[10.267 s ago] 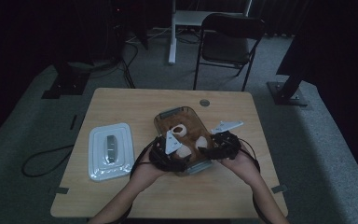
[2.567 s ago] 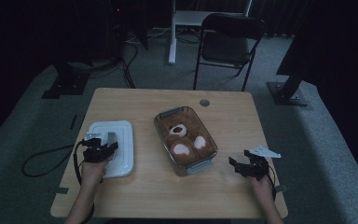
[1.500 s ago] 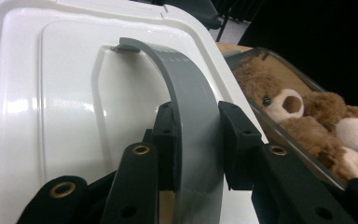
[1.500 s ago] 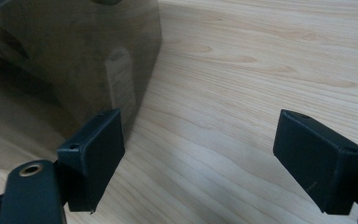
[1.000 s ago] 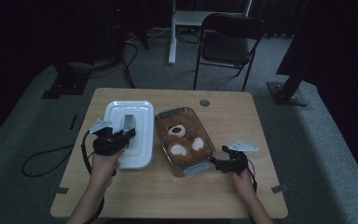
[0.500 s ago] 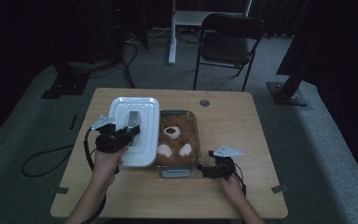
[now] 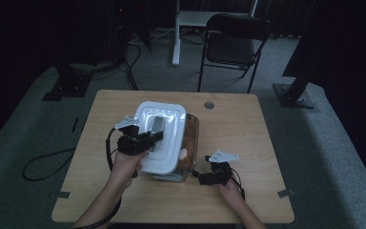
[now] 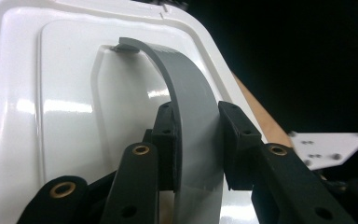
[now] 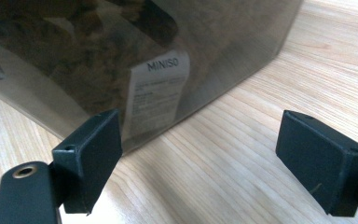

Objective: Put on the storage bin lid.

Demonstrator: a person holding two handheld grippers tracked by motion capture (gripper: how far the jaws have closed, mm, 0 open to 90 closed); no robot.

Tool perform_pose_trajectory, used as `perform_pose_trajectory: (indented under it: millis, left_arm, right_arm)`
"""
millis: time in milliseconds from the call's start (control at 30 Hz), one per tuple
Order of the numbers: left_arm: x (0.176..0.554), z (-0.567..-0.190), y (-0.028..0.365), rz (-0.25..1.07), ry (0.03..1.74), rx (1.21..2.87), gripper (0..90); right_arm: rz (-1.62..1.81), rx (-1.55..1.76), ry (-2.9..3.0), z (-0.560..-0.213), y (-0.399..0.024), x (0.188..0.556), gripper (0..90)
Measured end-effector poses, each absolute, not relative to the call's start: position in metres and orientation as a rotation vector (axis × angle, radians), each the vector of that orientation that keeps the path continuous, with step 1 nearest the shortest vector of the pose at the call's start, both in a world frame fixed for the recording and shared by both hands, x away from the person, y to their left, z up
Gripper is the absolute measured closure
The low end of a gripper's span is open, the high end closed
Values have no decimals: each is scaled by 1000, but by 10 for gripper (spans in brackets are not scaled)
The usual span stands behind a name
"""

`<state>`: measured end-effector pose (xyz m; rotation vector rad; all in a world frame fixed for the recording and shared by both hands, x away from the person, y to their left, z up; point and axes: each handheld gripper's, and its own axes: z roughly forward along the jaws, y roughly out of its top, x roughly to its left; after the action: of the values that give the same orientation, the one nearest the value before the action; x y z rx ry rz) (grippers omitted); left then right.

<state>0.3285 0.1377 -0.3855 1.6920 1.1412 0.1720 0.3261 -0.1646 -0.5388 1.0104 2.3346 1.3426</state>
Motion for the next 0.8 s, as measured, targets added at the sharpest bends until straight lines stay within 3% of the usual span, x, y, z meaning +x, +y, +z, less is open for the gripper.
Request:
perform_pose_trajectory:
  millis: [267,800]
  left_arm:
    - [339,-391,106,97,1134,1716,714]
    - [350,-409,87,140,1194,1761,712]
  right_arm:
    - [1329,1041,2323,-541,-172,325,136]
    - [1343,1061,2274,-536,-183,324,136]
